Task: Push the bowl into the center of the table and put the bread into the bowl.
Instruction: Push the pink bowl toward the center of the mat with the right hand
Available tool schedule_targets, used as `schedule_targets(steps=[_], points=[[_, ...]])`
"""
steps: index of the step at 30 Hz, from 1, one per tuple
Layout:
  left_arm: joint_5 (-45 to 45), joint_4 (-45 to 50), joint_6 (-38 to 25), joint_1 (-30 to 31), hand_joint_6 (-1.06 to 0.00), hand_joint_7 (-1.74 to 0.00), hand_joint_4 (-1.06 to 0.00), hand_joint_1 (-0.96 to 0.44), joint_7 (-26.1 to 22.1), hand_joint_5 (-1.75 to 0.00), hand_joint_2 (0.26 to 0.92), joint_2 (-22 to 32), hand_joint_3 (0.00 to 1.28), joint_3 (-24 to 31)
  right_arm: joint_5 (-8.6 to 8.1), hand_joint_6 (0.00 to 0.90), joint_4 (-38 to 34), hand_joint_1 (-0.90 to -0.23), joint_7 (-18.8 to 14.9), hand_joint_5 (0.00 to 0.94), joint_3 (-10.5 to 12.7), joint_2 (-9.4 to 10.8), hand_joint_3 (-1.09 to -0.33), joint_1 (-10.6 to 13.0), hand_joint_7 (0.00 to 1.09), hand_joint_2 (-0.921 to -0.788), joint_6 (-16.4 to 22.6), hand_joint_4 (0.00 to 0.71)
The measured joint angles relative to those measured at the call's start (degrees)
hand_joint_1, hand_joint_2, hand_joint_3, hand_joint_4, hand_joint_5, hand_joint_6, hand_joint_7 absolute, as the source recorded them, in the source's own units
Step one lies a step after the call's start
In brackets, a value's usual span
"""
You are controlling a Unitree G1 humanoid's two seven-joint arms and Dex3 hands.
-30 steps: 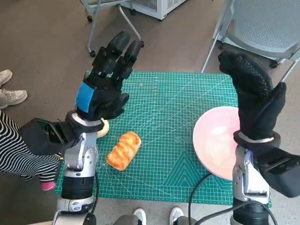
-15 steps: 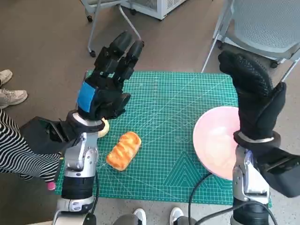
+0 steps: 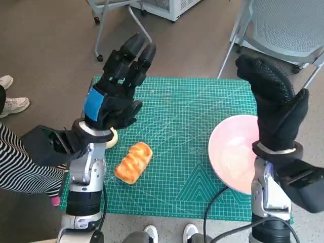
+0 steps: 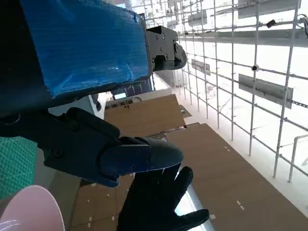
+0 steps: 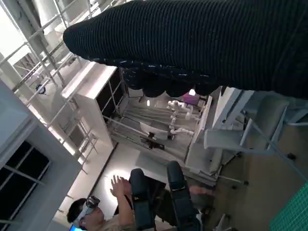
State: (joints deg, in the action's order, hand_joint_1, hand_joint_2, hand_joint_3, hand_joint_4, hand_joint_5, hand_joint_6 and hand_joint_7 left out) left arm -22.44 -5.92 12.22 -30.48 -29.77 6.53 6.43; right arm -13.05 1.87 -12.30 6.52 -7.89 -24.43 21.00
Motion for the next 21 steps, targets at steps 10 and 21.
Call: schedule_targets(steps=[10,21], points=[[0.1,0.4,-0.5,0.0,0.0,-0.35,-0.08,-0.67,0.2,0.0,0.921,0.1,0.38,-0.2,0.03,0.021,0.0,-0.652,0.0,0.0,0.0,0.0,-0.695,0.0,0.56,-0.921,0.0,0.188],[0.1,0.4,-0.2,0.0,0.0,-0.34,-0.08,-0.67,0.0,0.0,0.921,0.2,0.38,-0.3,-2.33,0.007,-0.1,-0.658,-1.7,0.0,3.1,-2.5,-0.709,1.1,0.58,-0.921,0.1,0.17]])
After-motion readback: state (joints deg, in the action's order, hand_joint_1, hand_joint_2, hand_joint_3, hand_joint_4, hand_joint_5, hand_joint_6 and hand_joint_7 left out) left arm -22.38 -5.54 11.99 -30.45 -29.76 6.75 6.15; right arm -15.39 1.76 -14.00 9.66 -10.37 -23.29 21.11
